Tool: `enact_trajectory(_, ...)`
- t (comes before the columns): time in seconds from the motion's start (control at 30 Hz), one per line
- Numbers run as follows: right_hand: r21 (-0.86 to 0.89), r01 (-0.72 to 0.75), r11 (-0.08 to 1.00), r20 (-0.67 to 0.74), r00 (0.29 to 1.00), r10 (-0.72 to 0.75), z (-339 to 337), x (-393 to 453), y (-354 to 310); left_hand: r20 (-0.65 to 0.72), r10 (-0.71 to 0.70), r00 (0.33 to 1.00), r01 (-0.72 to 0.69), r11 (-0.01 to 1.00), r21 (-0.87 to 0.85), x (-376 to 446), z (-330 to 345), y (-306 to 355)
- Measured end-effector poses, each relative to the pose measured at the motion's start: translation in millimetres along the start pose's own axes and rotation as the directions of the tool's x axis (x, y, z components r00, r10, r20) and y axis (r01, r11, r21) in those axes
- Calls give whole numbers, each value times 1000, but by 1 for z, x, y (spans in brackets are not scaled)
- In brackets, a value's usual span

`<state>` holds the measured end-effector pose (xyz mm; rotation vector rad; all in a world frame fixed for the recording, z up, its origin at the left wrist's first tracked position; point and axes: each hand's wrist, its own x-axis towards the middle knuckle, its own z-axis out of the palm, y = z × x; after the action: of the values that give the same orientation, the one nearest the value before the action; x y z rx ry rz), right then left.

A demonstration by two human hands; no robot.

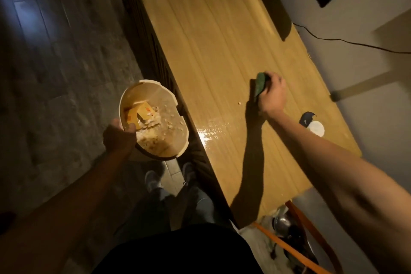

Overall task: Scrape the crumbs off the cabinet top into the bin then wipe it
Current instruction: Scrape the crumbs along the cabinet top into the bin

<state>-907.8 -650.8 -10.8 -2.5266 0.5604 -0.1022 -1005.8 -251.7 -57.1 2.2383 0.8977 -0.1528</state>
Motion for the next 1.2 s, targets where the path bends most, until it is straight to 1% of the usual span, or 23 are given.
enact_trajectory(0.07, -48, -88, 995, -21, 996, 87, -24, 29, 37, -23, -15, 1000, 16, 997, 70, -3, 4, -1)
enact_trajectory(0.2, -131, -213, 968, -79, 976, 204, -64, 78, 99, -42, -32, 999, 35, 995, 89, -16, 10, -3)
enact_trajectory(0.3, -219, -244, 945, -30, 969, 244, -82, 101, 134, -52, -55, 997, 60, 992, 107, -25, 16, -3)
enact_trajectory(0.4, -263, -277, 924, 40, 954, 297, -85, 105, 156, -30, -77, 997, 79, 995, 63, -33, 20, -2)
enact_trajectory(0.47, -298, -238, 924, 28, 966, 257, -76, 94, 160, -36, -92, 995, 93, 996, 15, -40, 21, -3)
enact_trajectory(0.53, -324, -162, 932, 2, 985, 172, -61, 75, 154, -57, -75, 996, 76, 997, 16, -48, 20, -4)
enact_trajectory(0.6, -309, -85, 947, -4, 996, 88, -44, 52, 140, -47, -79, 996, 80, 997, 11, -54, 21, -4)
enact_trajectory(0.7, -267, 45, 963, 37, 999, -36, -18, 11, 104, -18, -109, 994, 109, 994, -14, -57, 25, -4)
enact_trajectory(0.77, -233, 105, 967, 54, 994, -95, 4, -18, 74, -59, -116, 992, 116, 993, -10, -58, 28, -6)
enact_trajectory(0.83, -199, 188, 962, 111, 979, -169, 27, -50, 41, -103, -104, 989, 102, 994, -28, -64, 28, -5)
enact_trajectory(0.9, -149, 311, 939, 211, 937, -277, 51, -87, 5, -103, -89, 991, 84, 995, -54, -72, 27, -3)
enact_trajectory(0.97, -72, 431, 899, 314, 866, -390, 72, -124, -32, -103, -71, 992, 64, 996, -65, -78, 22, -1)
enact_trajectory(1.0, -38, 494, 869, 353, 820, -451, 82, -140, -49, -98, -68, 993, 62, 996, -63, -79, 19, 0)
enact_trajectory(1.07, 5, 633, 774, 444, 692, -569, 99, -168, -77, -88, -67, 994, 63, 997, -44, -81, 11, 1)
enact_trajectory(1.1, 37, 682, 730, 490, 624, -608, 105, -178, -87, -86, -65, 994, 62, 997, -37, -81, 7, 1)
enact_trajectory(1.13, 72, 700, 710, 524, 579, -624, 108, -186, -95, -88, -61, 994, 58, 998, -36, -82, 4, 0)
enact_trajectory(1.17, 102, 689, 718, 539, 568, -622, 111, -190, -99, -97, -56, 994, 52, 998, -42, -83, 1, -2)
enact_trajectory(1.2, 128, 659, 741, 539, 581, -610, 111, -191, -102, -107, -49, 993, 45, 998, -47, -84, -1, -3)
